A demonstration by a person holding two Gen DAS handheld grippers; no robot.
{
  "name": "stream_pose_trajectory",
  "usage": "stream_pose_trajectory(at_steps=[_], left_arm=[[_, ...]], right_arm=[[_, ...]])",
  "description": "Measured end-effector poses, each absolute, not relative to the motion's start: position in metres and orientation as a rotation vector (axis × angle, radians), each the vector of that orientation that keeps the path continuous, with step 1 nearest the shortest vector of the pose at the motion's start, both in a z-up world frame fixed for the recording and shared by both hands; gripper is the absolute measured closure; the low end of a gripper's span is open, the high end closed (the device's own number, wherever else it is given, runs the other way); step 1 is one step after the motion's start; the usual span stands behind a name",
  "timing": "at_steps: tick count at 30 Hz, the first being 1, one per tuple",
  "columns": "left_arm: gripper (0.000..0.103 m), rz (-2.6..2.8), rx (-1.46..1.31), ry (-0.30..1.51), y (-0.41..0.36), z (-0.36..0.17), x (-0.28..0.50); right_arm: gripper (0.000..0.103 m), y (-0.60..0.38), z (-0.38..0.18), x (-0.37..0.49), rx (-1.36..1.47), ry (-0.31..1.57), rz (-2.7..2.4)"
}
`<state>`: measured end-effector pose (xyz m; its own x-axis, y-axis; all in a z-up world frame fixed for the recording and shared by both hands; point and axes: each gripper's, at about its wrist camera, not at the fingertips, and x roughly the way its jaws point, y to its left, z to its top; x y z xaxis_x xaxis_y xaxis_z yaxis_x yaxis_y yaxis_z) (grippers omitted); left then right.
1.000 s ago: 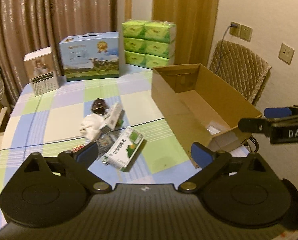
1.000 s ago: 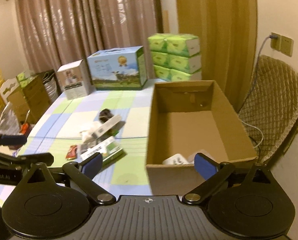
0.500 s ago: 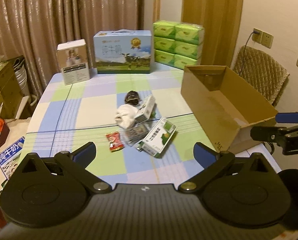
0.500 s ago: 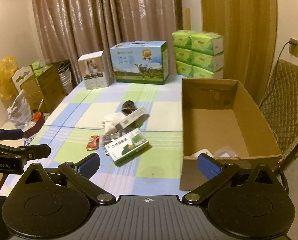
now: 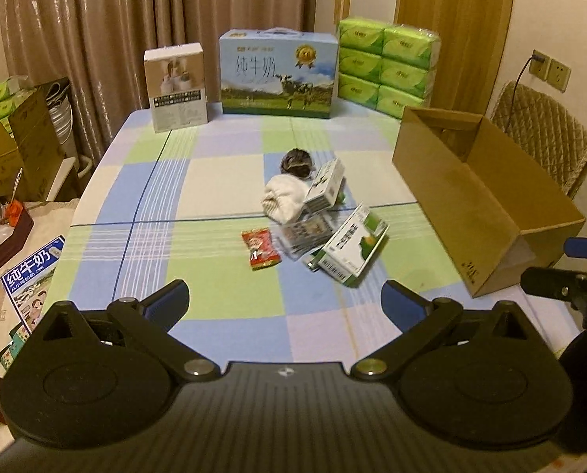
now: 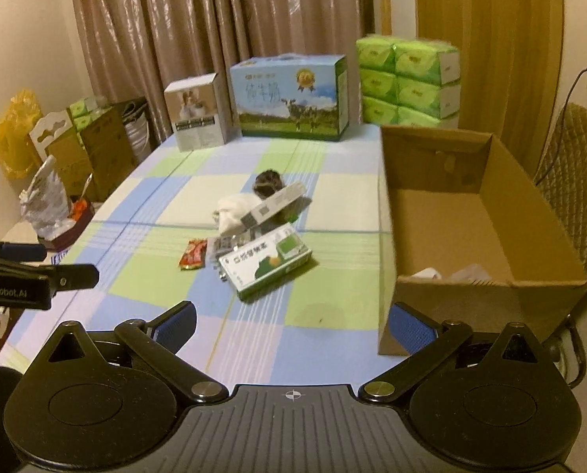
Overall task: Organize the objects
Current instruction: 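Withdraw both tools from the box back over the table, then grasp the green-and-white medicine box with the right tool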
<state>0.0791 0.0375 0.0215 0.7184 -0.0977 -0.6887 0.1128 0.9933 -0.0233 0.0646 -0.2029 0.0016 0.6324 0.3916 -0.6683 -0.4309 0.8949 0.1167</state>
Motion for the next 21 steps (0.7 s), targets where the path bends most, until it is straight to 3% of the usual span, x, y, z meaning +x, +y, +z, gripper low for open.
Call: stream_pose_trajectory(at_steps=[19,21], left_arm=[[0.001,-0.071,0.064,0.780,0.069,-0.048,0.172],[0.001,-0.064,0.055,0.783,0.074,-0.060,0.185]], right_arm=[[0.003,-0.138,-0.072,0.159,0.062,0.845,0.471],[0.007,-0.132,-0.080,0.172,0.082,0.859,0.467]])
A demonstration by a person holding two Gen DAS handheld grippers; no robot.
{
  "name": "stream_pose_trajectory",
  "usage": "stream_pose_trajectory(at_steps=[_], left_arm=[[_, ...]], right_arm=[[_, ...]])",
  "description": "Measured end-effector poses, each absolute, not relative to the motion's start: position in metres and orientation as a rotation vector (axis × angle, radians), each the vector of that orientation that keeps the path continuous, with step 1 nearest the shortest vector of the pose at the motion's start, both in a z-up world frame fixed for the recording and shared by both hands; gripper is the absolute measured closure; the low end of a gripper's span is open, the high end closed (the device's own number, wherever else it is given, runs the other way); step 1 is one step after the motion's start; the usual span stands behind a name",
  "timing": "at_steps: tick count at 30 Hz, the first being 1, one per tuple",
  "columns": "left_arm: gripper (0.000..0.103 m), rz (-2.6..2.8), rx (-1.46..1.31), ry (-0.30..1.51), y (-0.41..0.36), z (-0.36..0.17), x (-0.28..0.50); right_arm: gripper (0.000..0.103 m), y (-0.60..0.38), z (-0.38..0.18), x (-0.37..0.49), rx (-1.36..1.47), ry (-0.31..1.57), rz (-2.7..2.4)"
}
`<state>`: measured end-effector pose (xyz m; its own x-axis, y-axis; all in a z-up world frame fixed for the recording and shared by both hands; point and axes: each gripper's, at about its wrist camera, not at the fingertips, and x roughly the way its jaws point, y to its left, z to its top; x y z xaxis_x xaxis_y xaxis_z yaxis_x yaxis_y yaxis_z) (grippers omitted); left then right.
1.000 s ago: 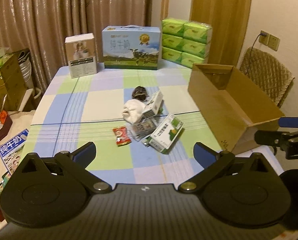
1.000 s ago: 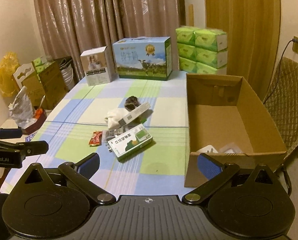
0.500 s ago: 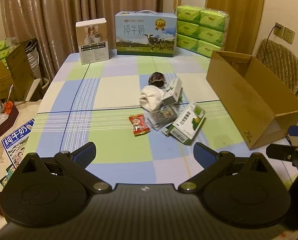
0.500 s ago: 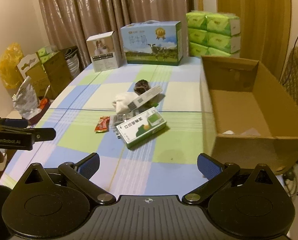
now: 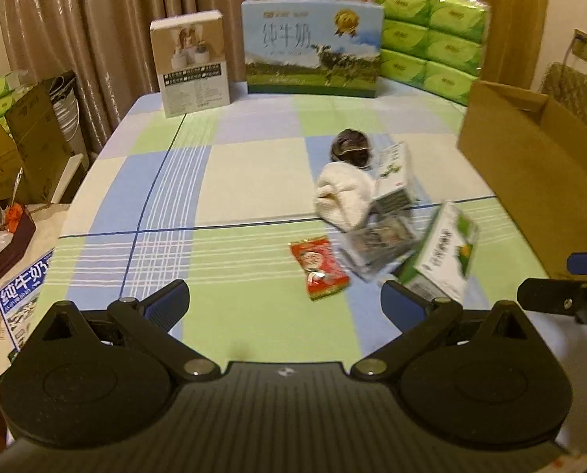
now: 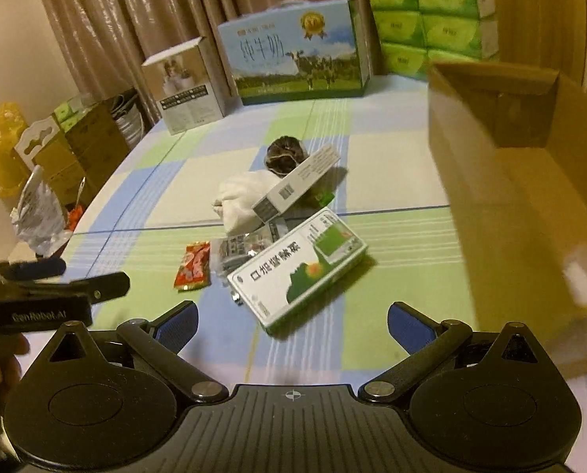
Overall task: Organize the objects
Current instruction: 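Grasp the green-and-white medicine box with the right tool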
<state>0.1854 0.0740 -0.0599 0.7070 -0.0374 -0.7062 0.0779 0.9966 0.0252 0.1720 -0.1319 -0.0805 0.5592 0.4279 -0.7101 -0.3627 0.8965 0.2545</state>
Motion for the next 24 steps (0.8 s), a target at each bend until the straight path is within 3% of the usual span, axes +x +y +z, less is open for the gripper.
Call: stream_pose_trajectory(at_steps=[3,12,13,15,18,24], left_arm=[[0.002,-0.069,0.010,0.786,0.081,-0.074,0.201],[0.002,-0.078,-0.061,0.776,0.090,-0.099,0.219],[0.002,-0.079,-0.057,0.776,0.090,-0.100,0.221],[0.002,-0.092,-0.064,0.781,0.090,-0.102,0.223],[0.005,-0.106,-0.073,0.802,0.091,-0.105,0.224],[0.014,-0.188,-0.035,0.817,0.077,-0.107,0.223]], right_arm=[[0.013,-0.124,-0.094,0.194,0.122,0.886,0.448],[0.013,-0.105,-0.130,0.244,0.258,0.994,0.389],[0.015,-0.104,-0.131,0.245,0.247,1.003,0.385],[0.030,-0.105,-0.131,0.245,0.217,1.005,0.395],[0.045,-0.111,-0.124,0.238,0.120,0.988,0.406],[0.050,-0.129,-0.123,0.219,-0.042,0.957,0.391]])
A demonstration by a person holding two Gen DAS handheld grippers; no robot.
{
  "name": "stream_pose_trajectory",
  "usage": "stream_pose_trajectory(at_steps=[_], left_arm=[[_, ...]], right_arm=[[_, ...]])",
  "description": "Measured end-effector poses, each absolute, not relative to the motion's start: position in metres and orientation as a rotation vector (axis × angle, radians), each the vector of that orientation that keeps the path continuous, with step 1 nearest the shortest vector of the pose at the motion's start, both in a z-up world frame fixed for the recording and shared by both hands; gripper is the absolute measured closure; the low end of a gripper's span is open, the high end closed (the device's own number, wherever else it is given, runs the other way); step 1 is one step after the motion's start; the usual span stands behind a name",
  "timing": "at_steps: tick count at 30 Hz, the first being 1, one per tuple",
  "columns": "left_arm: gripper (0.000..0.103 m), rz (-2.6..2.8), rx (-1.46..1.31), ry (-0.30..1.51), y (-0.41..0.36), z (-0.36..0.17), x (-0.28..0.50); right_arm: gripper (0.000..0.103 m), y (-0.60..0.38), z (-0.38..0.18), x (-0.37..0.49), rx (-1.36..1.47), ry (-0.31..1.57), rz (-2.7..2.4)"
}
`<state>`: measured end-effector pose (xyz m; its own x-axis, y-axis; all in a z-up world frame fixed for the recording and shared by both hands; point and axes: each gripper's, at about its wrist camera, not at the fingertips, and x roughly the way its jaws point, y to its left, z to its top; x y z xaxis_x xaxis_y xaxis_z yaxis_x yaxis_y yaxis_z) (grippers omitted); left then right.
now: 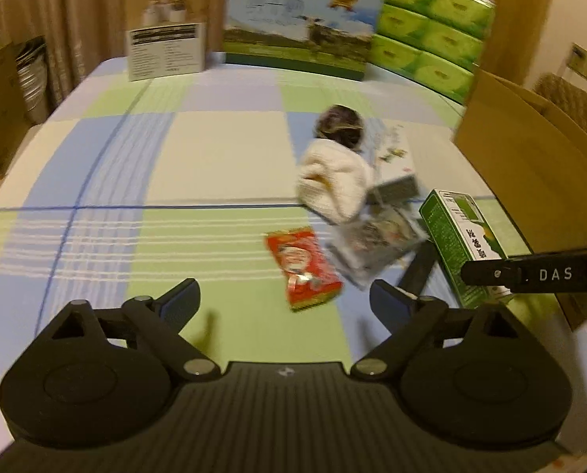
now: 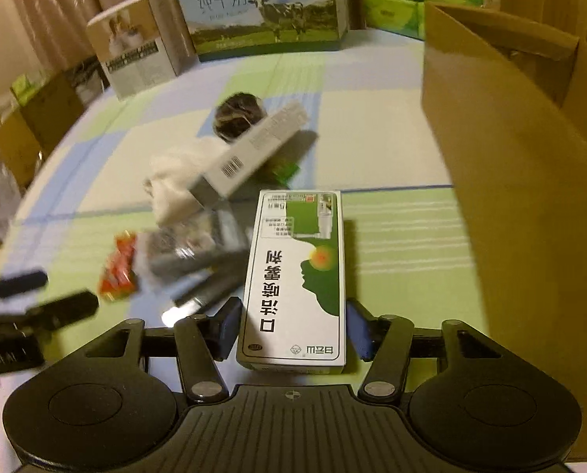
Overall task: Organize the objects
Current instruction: 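Grasp the green-and-white medicine box with the right tool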
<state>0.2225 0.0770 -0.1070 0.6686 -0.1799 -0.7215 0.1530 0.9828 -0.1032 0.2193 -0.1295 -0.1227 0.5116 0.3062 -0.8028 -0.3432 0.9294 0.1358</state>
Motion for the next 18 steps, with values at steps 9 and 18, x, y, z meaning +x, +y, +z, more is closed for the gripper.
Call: stream_pose_trajectory(at_steps=[9,18], left_arm=[[0.044,-0.391,0.134,0.788,0.033,-0.114,0.220],[0.081,-0.476,0.228,0.820,-0.003,-0.137,0.240]], right_arm=[[0.050,-0.142,-0.121,0.198,-0.052,0.964,0.422],[0.049,-0.141,-0.126,0.195,-0.076,0.937,0.433]])
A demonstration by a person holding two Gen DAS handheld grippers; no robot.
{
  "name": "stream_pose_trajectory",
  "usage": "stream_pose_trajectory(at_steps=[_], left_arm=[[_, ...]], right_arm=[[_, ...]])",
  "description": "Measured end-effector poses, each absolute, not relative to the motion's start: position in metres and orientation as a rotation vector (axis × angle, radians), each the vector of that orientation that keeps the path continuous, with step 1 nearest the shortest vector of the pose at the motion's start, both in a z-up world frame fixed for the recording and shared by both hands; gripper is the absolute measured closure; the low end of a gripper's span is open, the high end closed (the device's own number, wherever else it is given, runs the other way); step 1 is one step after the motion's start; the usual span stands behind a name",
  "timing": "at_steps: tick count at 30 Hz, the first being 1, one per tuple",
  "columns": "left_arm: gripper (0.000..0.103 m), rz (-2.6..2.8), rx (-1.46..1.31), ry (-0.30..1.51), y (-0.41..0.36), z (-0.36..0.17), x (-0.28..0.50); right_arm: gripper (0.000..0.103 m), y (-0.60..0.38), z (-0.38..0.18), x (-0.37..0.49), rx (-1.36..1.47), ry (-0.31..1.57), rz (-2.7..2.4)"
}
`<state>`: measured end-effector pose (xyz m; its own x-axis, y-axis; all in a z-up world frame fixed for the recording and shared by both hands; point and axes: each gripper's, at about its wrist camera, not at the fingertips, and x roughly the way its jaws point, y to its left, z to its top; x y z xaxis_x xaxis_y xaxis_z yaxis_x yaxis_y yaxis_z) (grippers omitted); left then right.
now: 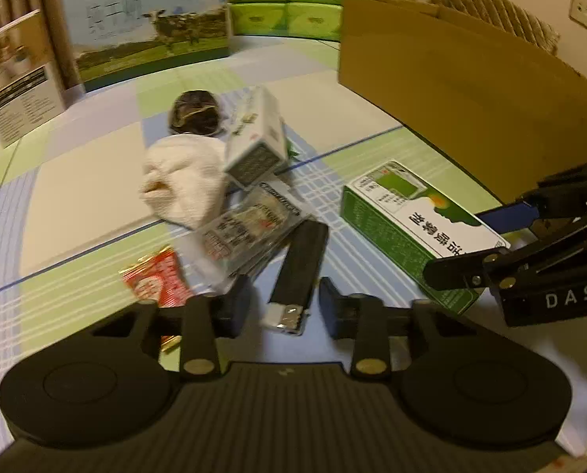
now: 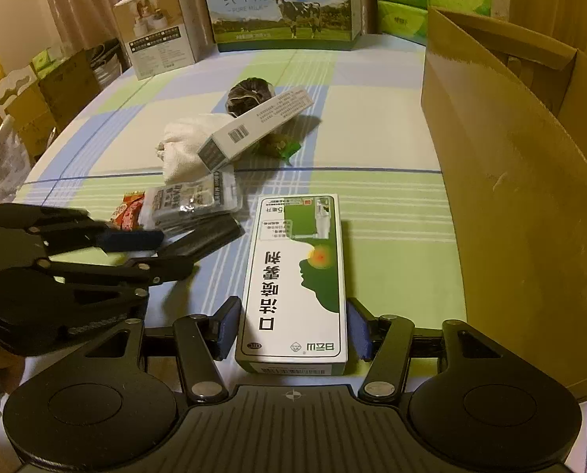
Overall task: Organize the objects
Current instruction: 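Grasp the green-and-white medicine box with the right tool, then carry the medicine box with the right tool over the cardboard box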
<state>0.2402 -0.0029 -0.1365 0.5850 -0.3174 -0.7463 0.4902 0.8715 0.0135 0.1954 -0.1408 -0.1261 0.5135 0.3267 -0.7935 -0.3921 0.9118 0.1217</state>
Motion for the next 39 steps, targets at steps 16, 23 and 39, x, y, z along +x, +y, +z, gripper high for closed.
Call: stream_pose_trajectory(at_steps=[16,23,39], left_arm=[[0.081,-0.401,0.161,0.860,-0.004,-0.126,0.169],[0.081,-0.423,0.160,0.854,-0.012,-0.132,0.180],[0.085,-0.352,0.101,0.855,0.000,-0.130,0.179]], right_arm=[[0.043,-0.149,-0.125,0.151,-0.105,0.962,0.448],[0.042,-0.151,-0.132,0.159,-0.100,0.961,0.436],[0.050,-0.142,-0.122,0.158,-0.167,0.871,0.429]])
